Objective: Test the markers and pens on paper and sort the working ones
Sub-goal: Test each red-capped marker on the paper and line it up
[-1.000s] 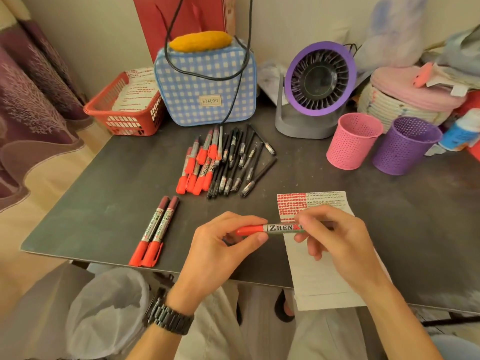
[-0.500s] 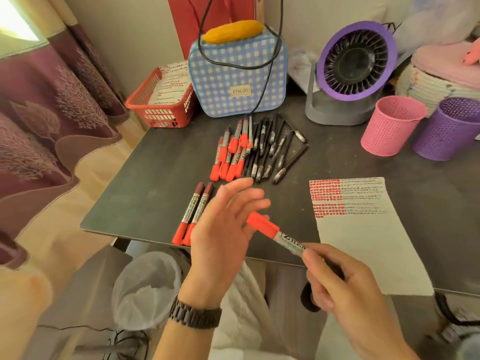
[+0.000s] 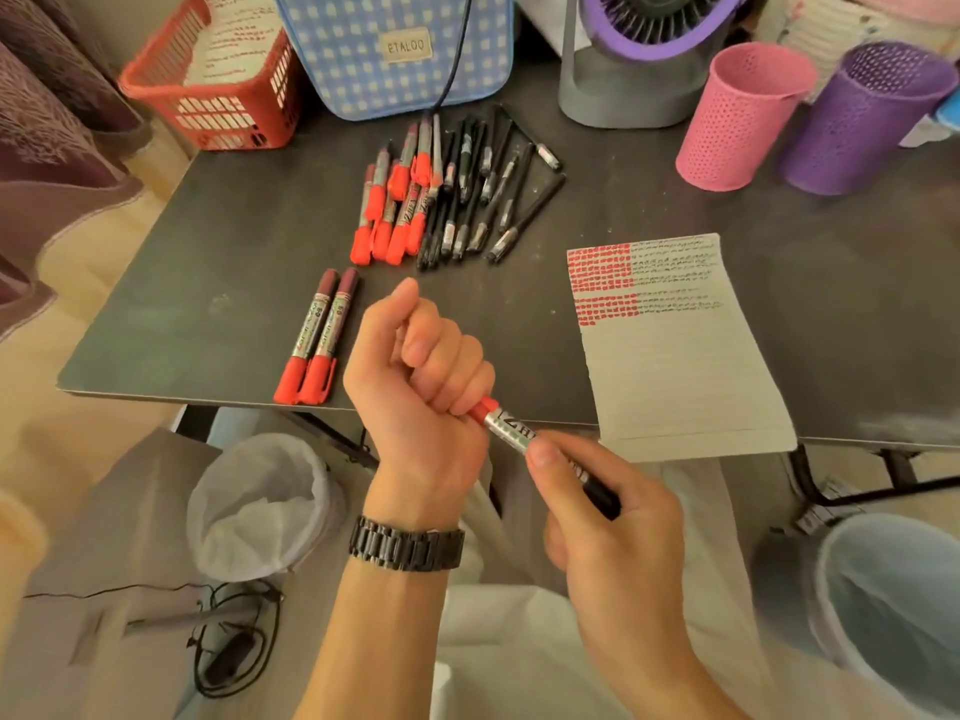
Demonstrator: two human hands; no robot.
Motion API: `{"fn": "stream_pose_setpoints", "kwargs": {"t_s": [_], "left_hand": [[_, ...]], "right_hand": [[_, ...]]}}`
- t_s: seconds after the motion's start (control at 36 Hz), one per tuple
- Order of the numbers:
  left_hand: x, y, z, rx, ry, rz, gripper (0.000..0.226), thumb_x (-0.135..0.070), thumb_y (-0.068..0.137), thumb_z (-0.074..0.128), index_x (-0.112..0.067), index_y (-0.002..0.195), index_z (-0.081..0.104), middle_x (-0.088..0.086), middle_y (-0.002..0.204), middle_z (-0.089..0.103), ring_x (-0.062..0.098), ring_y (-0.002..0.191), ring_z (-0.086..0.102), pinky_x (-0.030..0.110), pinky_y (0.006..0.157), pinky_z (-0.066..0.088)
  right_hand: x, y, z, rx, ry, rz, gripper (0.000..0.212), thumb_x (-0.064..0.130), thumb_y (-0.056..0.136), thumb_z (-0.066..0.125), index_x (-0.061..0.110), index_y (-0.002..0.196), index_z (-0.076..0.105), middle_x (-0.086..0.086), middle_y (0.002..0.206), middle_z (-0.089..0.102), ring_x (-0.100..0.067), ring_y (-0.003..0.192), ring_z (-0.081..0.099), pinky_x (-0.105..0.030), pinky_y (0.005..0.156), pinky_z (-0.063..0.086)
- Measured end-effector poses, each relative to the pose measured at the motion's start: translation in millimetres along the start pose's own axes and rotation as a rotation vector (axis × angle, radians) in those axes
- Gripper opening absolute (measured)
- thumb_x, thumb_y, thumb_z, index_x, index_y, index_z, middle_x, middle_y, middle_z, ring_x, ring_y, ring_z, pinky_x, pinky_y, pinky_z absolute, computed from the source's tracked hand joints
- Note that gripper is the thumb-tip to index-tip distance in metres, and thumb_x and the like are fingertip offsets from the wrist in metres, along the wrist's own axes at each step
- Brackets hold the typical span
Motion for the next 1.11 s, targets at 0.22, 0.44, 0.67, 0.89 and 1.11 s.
{"fn": "stream_pose_setpoints", "kwargs": {"t_s": [0.22,0.44,0.67,0.89,1.11], "left_hand": [[-15.2,1.5,-20.1,-0.005,0.326,0.042,0.040,-0.029,0.099,0.046,-0.019,0.061,0.054,-0.004,0.047,0.037,0.010,0.041,0.031,0.020,0.042,0.033],[-43.5,-28.1,-68.5,-0.058,1.129,0.167,0.015,-0.029,0.093,0.063,-0.029,0.098,0.077,-0.003,0.085,0.073,0.008,0.068,0.058,0.015,0.064,0.046],[-57.8,-40.5,-82.3,-0.191,1.196,0.280,0.013,-0.026,0.090,0.077,-0.035,0.099,0.076,-0.009,0.094,0.076,0.021,0.076,0.067,0.026,0.072,0.054],[-102.2,-48.7,-90.7,-0.334,1.569,0.641,0.022,-0.038,0.090,0.066,-0.041,0.112,0.069,-0.020,0.110,0.065,0.012,0.102,0.062,0.022,0.082,0.047],[-120.0,-34.9,-134.9,-0.282,1.912,0.536,0.046,-0.029,0.093,0.068,-0.038,0.137,0.058,-0.011,0.139,0.052,0.017,0.128,0.047,0.030,0.100,0.038]], "right_hand": [[-7.2,17.3,5.4,0.137,-0.075,0.027,0.021,0.044,0.082,0.070,0.026,0.088,0.079,0.014,0.054,0.050,-0.004,0.048,0.041,-0.014,0.048,0.032],[18.9,58.8,7.9,0.329,-0.380,-0.141,0.015,0.050,0.090,0.071,0.045,0.104,0.074,0.006,0.073,0.068,-0.009,0.056,0.058,-0.026,0.055,0.048],[27.7,96.8,59.6,0.276,-0.267,-0.245,0.044,0.034,0.084,0.073,0.044,0.123,0.054,0.003,0.094,0.075,-0.018,0.086,0.075,-0.048,0.086,0.059],[8.5,133.8,122.1,0.349,-0.565,-0.273,0.053,0.030,0.091,0.068,0.049,0.134,0.045,0.019,0.085,0.074,-0.003,0.079,0.072,-0.026,0.081,0.055],[-9.4,154.8,150.6,0.395,-0.701,-0.167,0.064,0.030,0.097,0.063,0.026,0.155,0.036,0.032,0.079,0.070,-0.006,0.073,0.074,-0.043,0.095,0.056]]}}
Point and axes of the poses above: each hand's wrist, its own y-axis towards the middle knuckle, its own z-axis out of the palm, x = y × z, the point moved 6 cm from there along y, towards the middle knuckle
